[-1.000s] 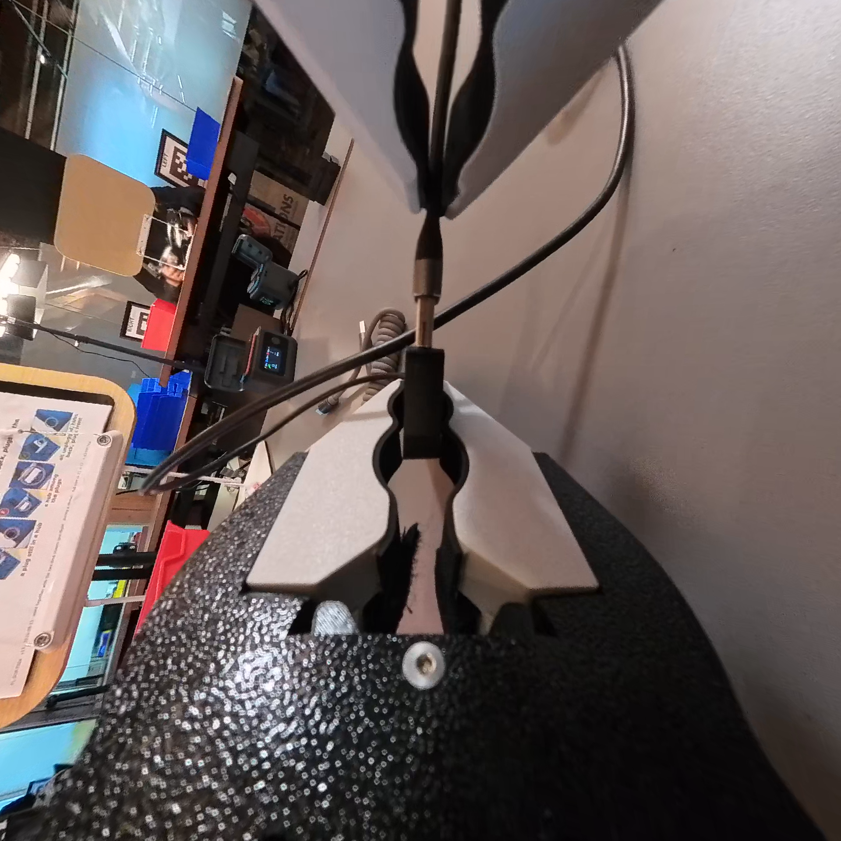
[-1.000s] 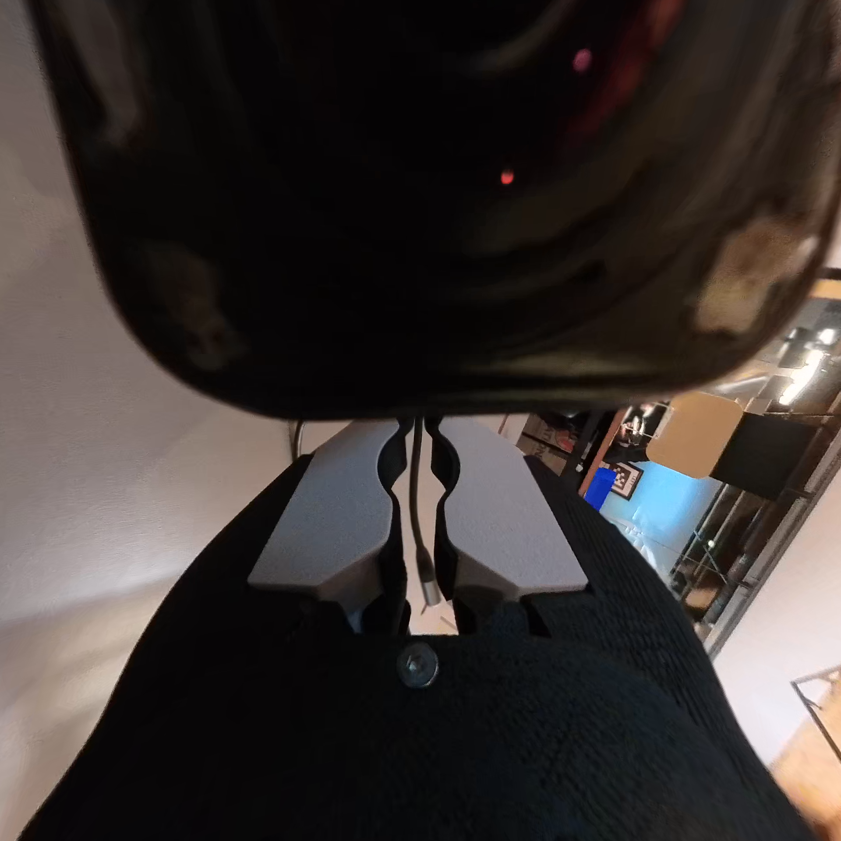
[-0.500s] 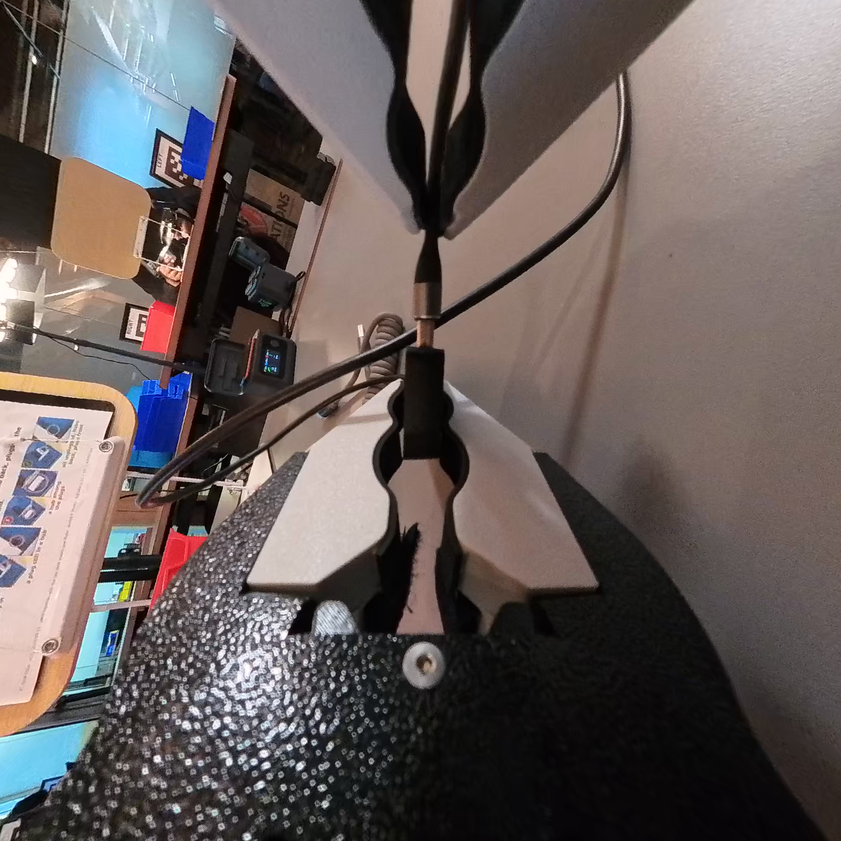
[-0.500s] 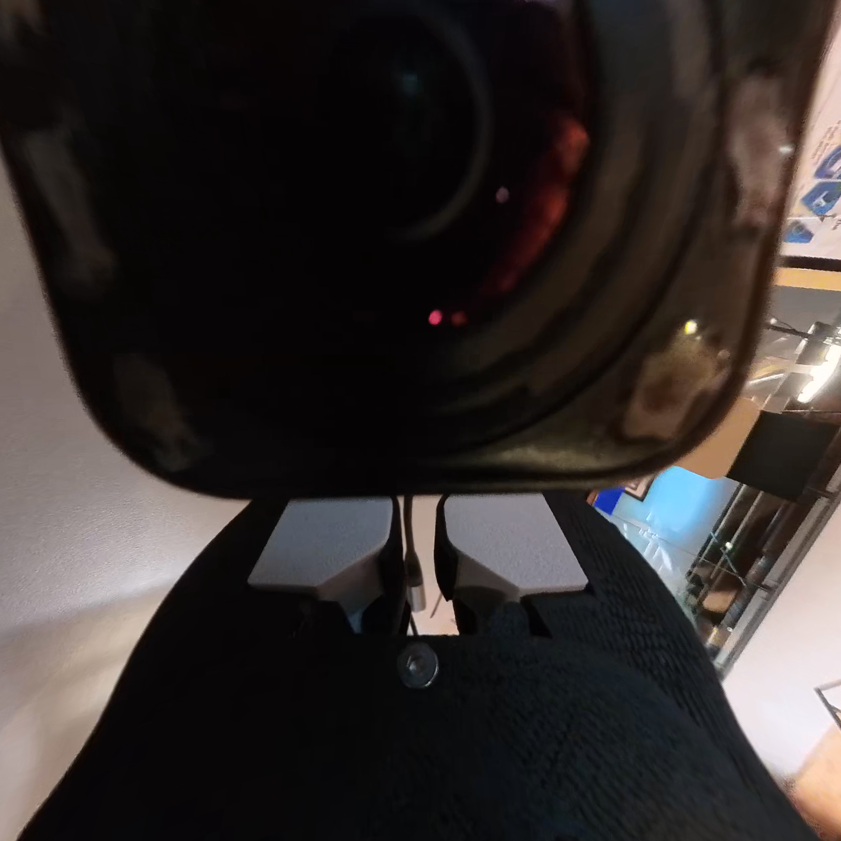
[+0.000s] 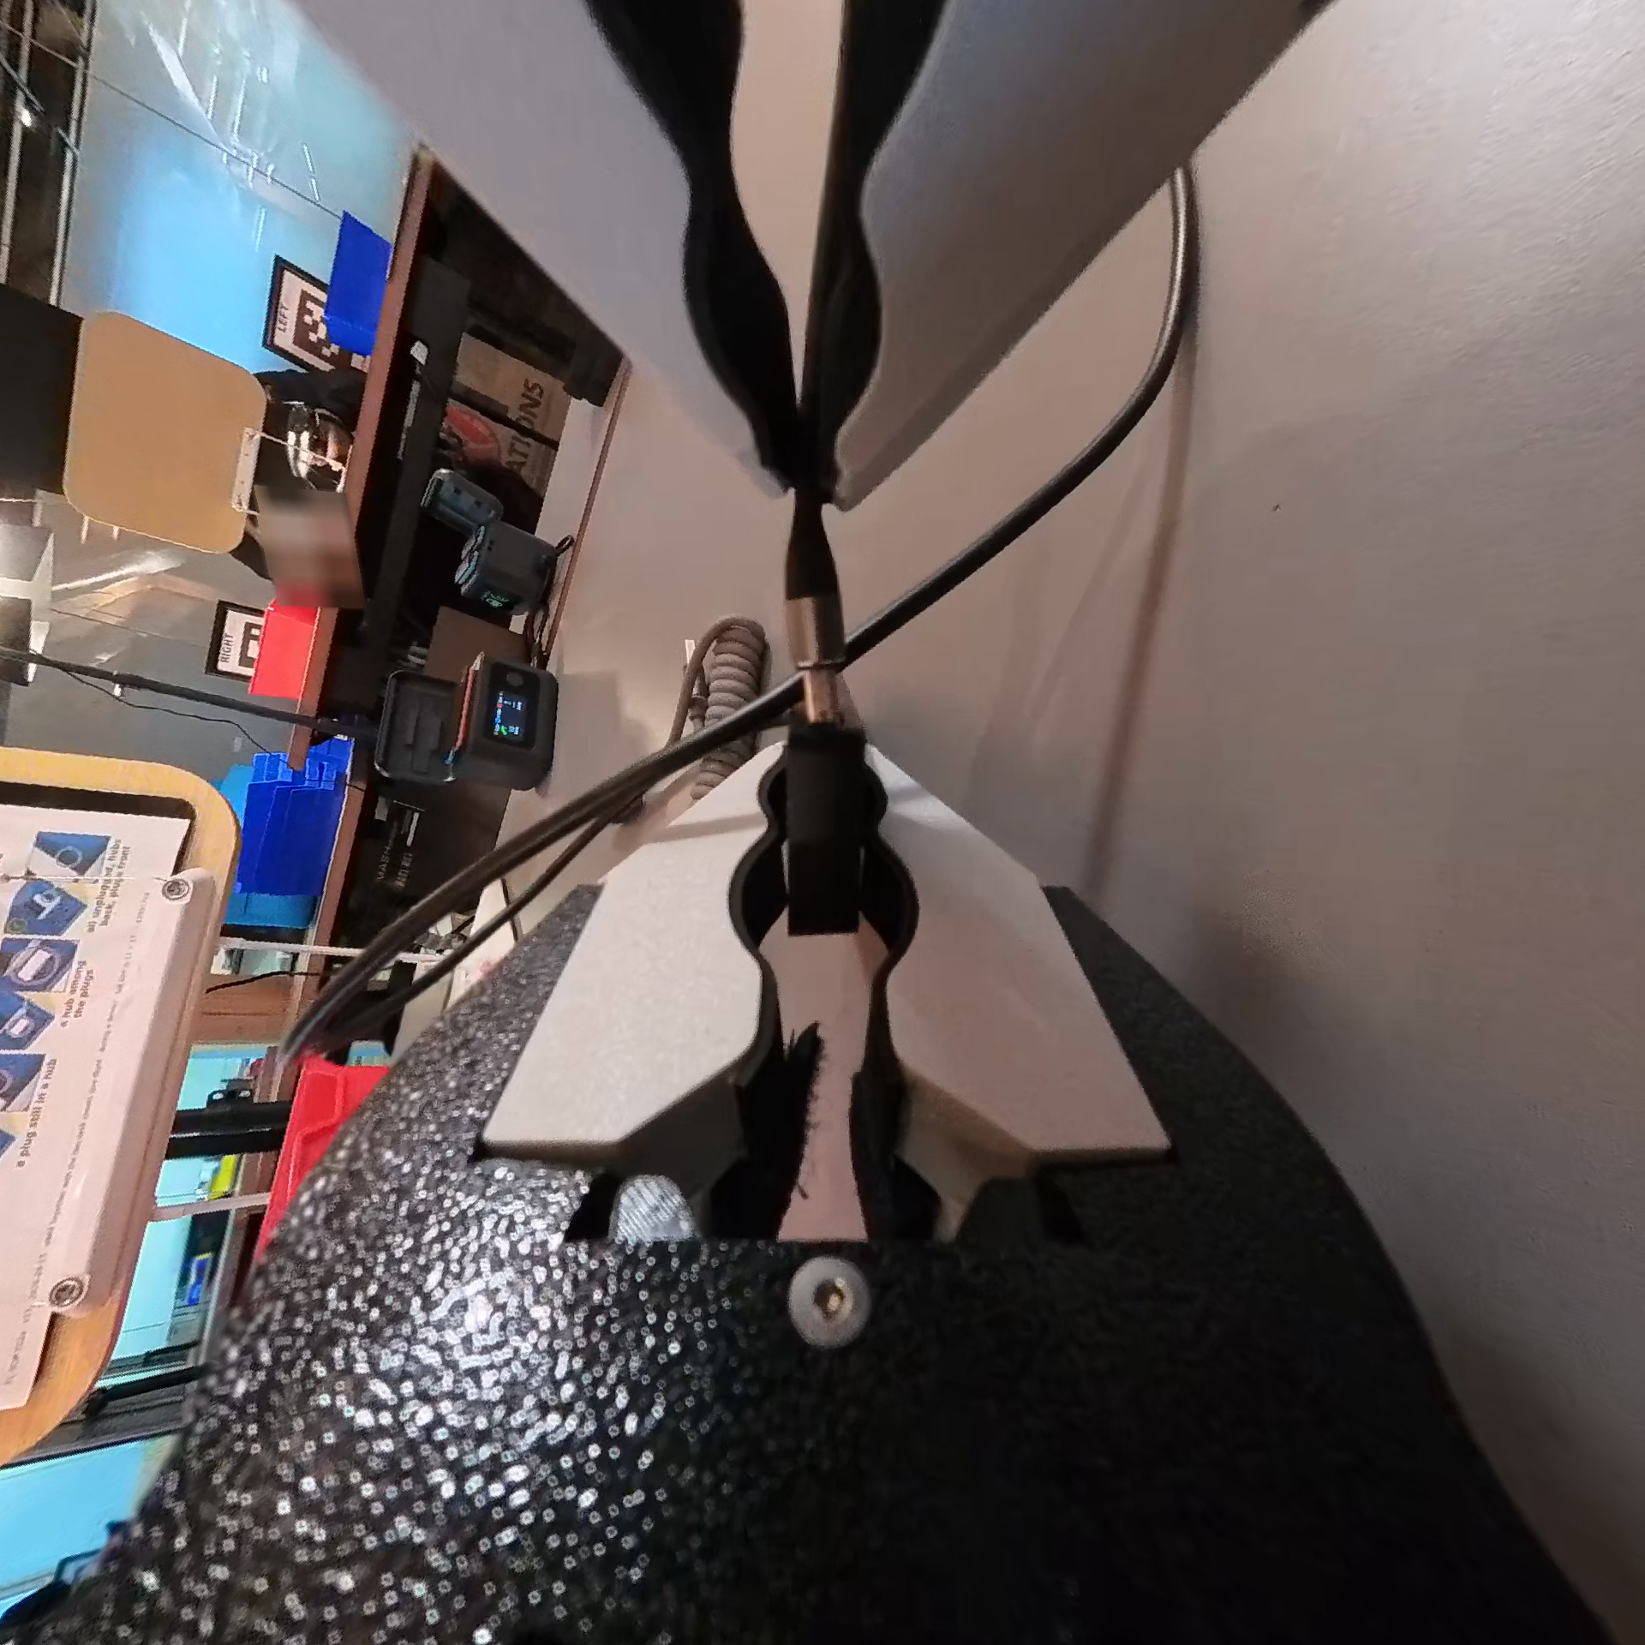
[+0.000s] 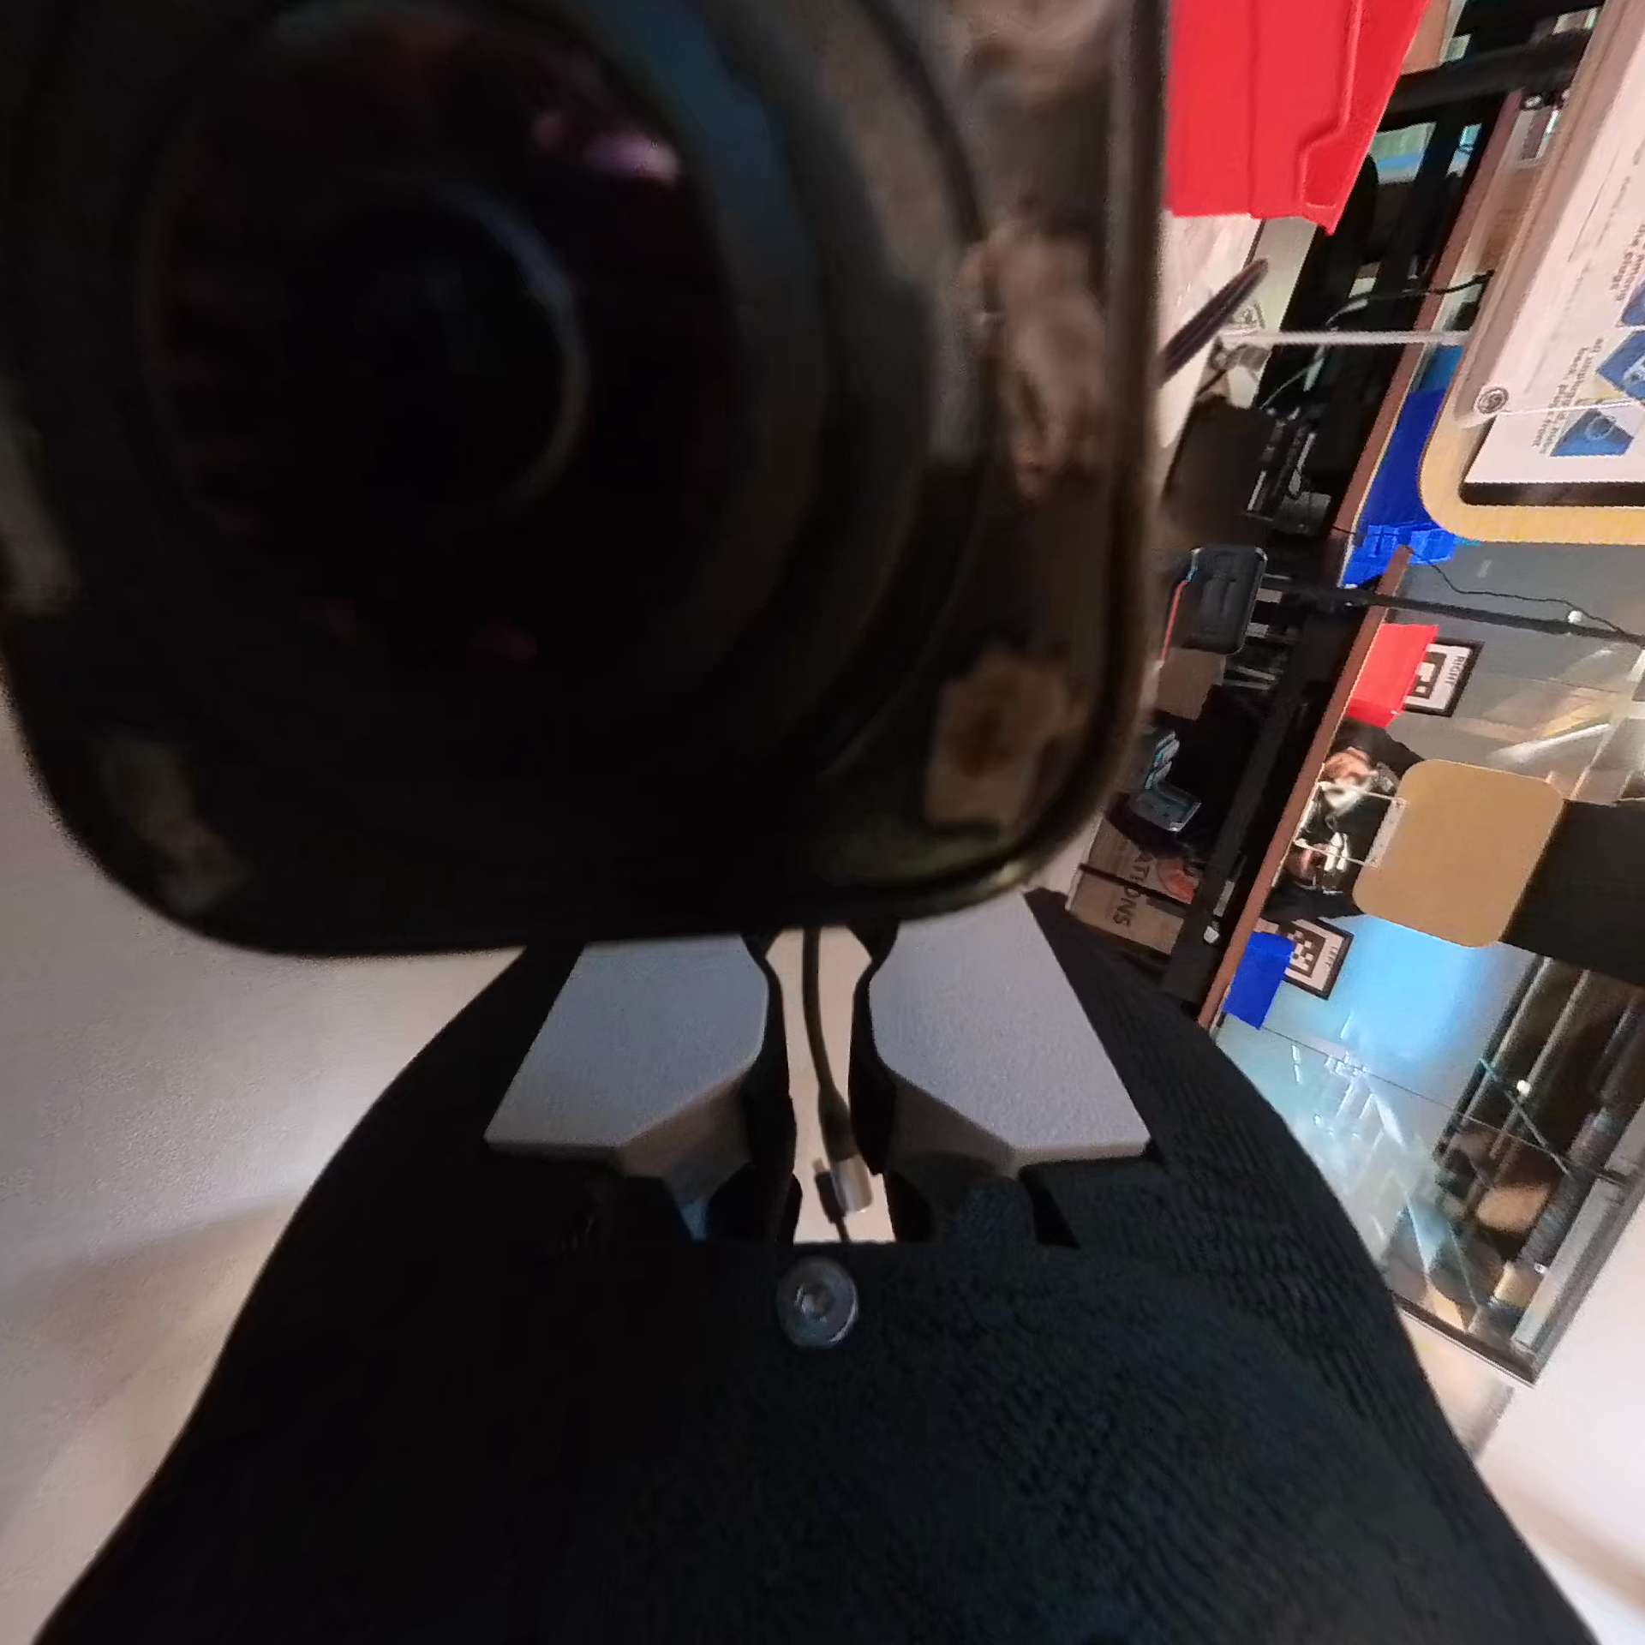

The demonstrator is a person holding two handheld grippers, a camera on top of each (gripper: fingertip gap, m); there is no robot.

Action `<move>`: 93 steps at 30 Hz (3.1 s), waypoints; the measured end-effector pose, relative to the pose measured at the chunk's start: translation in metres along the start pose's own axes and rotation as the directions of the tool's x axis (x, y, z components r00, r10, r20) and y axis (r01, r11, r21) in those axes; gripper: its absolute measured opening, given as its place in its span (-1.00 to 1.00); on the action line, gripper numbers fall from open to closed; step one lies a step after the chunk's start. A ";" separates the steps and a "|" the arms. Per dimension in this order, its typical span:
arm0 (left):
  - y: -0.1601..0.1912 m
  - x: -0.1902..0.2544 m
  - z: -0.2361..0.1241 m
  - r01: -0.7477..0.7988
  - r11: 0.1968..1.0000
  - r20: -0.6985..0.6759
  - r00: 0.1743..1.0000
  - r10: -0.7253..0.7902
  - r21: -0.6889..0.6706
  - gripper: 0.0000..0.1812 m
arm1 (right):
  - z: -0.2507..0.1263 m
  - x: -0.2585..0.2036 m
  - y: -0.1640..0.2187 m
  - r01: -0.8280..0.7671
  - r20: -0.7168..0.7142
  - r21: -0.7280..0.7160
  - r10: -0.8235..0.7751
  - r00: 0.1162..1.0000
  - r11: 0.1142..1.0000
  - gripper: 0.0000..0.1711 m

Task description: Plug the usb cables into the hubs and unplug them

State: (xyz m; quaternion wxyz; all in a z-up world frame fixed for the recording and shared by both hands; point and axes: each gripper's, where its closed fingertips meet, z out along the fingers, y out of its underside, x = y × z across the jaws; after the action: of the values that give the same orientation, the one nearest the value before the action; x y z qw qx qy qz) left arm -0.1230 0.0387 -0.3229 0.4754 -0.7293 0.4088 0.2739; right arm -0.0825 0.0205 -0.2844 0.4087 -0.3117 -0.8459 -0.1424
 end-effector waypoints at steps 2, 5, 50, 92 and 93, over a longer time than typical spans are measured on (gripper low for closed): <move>0.000 0.000 -0.001 0.005 1.000 -0.003 1.000 -0.005 0.006 -0.90 | 0.000 -0.001 -0.002 -0.009 0.006 0.015 0.009 1.000 1.000 -1.00; 0.000 0.000 -0.004 0.004 1.000 -0.006 1.000 -0.004 0.030 -0.90 | -0.001 -0.005 -0.006 -0.045 0.028 0.065 0.043 0.999 0.997 -0.99; 0.003 0.002 -0.069 0.177 0.908 -0.195 0.975 -0.109 0.379 -0.90 | -0.021 -0.007 -0.051 -0.055 -0.075 0.283 0.080 0.994 0.957 -1.00; 0.000 -0.001 -0.054 0.111 0.920 -0.143 0.988 -0.061 0.377 -0.91 | 0.032 0.104 0.020 -0.806 0.396 0.313 0.702 0.592 0.503 -0.69; 0.000 -0.002 -0.053 0.110 0.919 -0.142 0.988 -0.059 0.378 -0.91 | 0.049 0.109 0.019 -0.839 0.430 0.261 0.720 0.544 0.478 -0.72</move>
State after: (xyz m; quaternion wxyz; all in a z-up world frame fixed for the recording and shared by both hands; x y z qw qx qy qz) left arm -0.1236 -0.0096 -0.3005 0.5933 -0.6550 0.4522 0.1202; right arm -0.1513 0.1047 -0.2302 0.3712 -0.5797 -0.6614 0.2979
